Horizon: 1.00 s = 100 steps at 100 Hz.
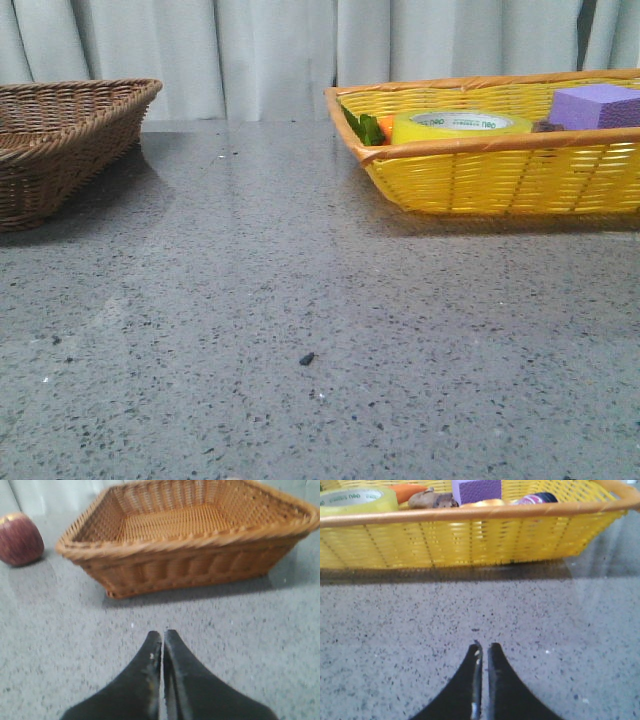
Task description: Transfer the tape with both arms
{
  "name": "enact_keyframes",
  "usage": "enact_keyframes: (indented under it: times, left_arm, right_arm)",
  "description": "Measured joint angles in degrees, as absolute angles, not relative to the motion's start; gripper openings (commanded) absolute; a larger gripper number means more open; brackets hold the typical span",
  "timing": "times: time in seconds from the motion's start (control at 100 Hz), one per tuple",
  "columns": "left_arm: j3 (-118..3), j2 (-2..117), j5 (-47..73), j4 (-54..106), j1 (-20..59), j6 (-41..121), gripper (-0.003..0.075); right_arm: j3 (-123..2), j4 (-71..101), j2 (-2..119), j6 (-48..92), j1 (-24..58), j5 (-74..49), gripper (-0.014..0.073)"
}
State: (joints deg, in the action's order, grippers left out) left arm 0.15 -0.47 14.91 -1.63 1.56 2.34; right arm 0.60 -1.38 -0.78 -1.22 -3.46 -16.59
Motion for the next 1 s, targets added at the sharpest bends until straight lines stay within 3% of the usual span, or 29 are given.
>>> enact_keyframes:
  times: [0.28, 1.0]
  left_arm:
    - [0.2, -0.5, 8.0, 0.5, 1.6, 2.3, -0.002]
    - [0.2, -0.5, 7.4, 0.7, 1.6, 2.3, -0.002]
  right_arm:
    - [0.6, -1.3, -0.8, -1.2, -3.5, -8.5, -0.0074]
    - [0.6, -1.3, -0.8, -1.3, -3.5, -5.0, -0.0074]
